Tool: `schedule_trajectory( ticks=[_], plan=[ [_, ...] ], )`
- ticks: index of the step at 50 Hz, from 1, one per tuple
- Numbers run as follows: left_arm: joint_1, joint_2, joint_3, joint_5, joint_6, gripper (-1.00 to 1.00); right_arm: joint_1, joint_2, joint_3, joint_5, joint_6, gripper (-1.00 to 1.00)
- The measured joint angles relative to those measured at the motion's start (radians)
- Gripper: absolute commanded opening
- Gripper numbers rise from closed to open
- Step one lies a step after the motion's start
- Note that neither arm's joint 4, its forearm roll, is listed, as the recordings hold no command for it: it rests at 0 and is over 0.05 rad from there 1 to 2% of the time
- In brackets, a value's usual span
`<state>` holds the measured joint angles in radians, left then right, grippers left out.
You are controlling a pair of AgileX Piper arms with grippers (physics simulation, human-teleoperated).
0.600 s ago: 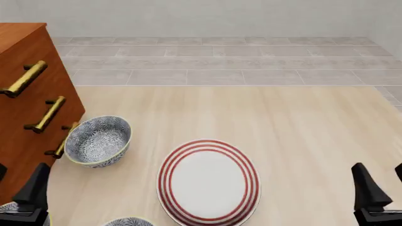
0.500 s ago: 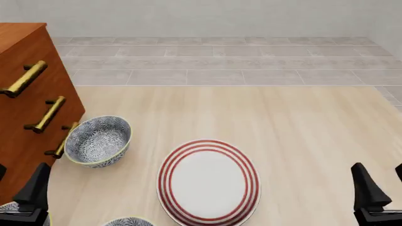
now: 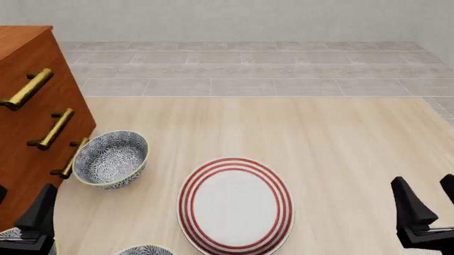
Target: Pick up the bowl and put it in the front on the plate.
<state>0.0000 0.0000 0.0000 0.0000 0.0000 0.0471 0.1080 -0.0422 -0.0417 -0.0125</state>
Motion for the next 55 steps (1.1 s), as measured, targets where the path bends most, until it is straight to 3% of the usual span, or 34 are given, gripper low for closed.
schedule_trajectory(
  ticks=[23, 55],
  plan=[
    [0.000, 0.000, 0.000, 0.000, 0.000, 1.00, 0.138, 0.433, -0.166, -0.213, -0.003, 1.00],
    [0.000, 0.000, 0.000, 0.000, 0.000, 1.00, 0.422, 0.907, -0.460, -0.268, 0.020, 1.00]
  ],
)
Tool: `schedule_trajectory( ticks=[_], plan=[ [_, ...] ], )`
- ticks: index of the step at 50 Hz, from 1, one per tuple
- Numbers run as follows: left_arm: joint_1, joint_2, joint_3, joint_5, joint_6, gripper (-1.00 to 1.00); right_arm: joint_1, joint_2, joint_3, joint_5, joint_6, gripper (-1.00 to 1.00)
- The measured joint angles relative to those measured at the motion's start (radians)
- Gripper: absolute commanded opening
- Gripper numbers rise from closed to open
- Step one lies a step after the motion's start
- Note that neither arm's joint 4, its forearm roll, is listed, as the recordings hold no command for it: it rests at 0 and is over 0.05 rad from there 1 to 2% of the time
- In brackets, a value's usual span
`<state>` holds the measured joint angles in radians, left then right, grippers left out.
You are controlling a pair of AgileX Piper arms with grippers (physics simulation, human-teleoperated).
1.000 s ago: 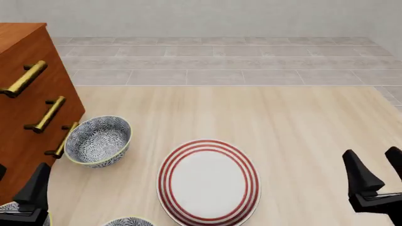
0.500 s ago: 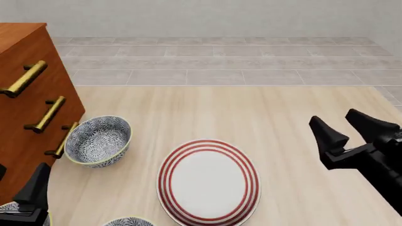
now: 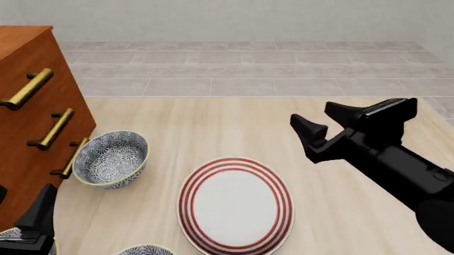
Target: Pick up the bowl and put it in the front on the plate.
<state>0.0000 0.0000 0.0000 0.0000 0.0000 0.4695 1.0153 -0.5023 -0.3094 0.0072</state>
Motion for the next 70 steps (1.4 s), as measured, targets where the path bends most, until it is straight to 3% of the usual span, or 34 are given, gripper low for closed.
schedule_trajectory(
  ticks=[19, 40, 70],
  plan=[
    [0.000, 0.000, 0.000, 0.000, 0.000, 1.00, 0.167, 0.186, -0.157, 0.032, -0.008, 1.00],
    [0.000, 0.000, 0.000, 0.000, 0.000, 1.00, 0.276, 0.328, -0.298, 0.087, -0.005, 1.00],
    [0.000, 0.000, 0.000, 0.000, 0.000, 1.00, 0.363, 0.485, -0.488, 0.174, 0.112, 1.00]
  ],
)
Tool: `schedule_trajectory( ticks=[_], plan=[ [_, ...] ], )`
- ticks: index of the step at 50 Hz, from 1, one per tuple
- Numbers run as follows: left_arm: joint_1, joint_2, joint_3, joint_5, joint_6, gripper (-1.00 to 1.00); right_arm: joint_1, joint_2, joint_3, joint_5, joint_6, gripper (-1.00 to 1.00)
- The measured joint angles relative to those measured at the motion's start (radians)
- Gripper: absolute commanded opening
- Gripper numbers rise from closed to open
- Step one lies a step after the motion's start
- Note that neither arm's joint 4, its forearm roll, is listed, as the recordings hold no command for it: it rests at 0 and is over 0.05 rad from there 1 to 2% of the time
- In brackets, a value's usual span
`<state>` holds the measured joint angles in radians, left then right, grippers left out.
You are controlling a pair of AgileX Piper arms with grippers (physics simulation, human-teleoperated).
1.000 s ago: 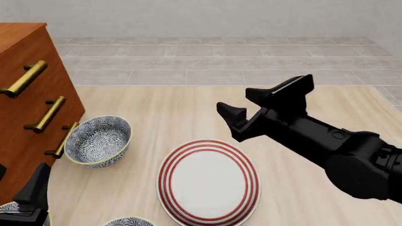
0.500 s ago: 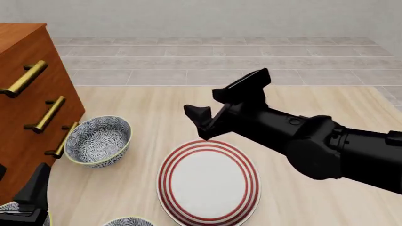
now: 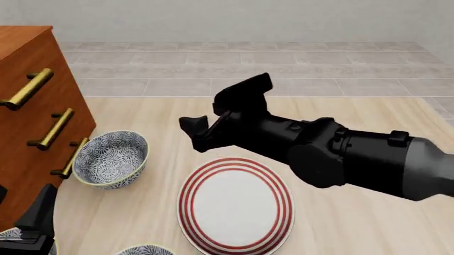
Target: Pick up the bowl and put it in the front on the plate.
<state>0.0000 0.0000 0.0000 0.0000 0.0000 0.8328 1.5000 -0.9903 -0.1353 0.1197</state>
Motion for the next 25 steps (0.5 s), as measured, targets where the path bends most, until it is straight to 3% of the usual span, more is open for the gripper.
schedule_trajectory(
  ticks=[25],
  plan=[
    [0.000, 0.000, 0.000, 0.000, 0.000, 1.00, 0.025, 0.147, -0.162, 0.060, 0.120, 1.00]
  ],
)
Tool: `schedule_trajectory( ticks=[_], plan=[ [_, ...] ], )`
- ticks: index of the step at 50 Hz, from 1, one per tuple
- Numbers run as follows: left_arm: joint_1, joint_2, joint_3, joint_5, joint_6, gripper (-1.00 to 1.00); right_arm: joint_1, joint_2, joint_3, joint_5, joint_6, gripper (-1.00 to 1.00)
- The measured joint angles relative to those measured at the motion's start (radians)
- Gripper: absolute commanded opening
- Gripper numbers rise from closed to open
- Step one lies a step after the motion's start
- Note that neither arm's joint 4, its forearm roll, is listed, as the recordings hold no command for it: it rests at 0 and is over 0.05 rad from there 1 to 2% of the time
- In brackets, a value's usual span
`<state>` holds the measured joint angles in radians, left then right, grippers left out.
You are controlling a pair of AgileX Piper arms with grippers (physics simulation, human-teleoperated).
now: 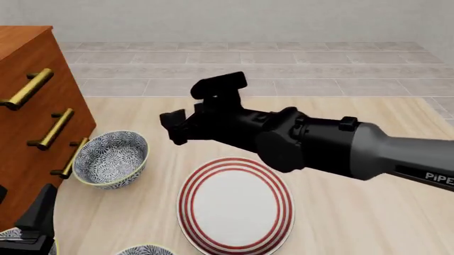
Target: Pick up the bowl and put it in the front on the plate.
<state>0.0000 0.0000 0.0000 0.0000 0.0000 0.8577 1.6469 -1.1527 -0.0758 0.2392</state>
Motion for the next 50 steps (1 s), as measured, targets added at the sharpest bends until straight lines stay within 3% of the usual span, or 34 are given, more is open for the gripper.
schedule_trajectory(
  ticks=[19, 50],
  plan=[
    [0.000, 0.000, 0.000, 0.000, 0.000, 1.00, 0.019, 0.083, -0.116, 0.037, 0.105, 1.00],
    [0.000, 0.000, 0.000, 0.000, 0.000, 1.00, 0.001, 0.302, -0.345, 0.125, 0.192, 1.00]
  ],
)
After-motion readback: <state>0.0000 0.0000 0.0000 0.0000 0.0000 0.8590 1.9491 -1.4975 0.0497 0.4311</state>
